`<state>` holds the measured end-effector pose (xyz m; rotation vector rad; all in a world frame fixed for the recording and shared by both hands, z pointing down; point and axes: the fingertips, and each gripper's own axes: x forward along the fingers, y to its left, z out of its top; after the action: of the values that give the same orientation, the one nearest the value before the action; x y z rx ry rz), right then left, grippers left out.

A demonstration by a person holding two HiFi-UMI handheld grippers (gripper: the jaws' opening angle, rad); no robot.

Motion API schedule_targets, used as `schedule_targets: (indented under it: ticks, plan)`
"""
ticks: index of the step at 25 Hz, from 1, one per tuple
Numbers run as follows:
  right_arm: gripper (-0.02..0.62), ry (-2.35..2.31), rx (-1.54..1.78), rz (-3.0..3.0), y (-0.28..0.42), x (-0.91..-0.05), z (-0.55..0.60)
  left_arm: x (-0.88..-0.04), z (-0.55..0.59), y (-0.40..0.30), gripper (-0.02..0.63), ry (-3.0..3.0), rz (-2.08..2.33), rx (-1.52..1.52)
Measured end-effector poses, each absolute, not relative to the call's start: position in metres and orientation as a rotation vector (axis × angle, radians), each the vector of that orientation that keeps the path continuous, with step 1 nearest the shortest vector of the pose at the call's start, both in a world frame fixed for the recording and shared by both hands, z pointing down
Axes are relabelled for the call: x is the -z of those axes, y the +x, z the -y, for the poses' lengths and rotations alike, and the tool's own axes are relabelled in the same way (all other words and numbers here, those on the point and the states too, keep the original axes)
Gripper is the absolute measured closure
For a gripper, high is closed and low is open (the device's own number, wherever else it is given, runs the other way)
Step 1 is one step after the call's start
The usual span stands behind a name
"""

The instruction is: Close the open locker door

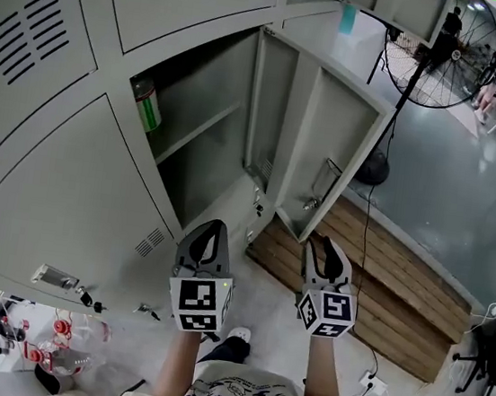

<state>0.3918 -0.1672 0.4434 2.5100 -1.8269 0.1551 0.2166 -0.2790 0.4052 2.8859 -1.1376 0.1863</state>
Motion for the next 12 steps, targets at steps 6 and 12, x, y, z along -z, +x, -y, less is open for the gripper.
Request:
schedule_targets:
  ticks: [6,12]
  plan:
    - [0.440,2.502,-0.167,1.826,0.396,-0.448,0.184,-0.412,0.294,0.223,0.603,2.883,1.118,-0.204]
    - [0.440,2.498,-0.181,1.828,0.400,-0.452,0.195,-0.414,0.305,0.228,0.603,2.881,1.111,-0.204]
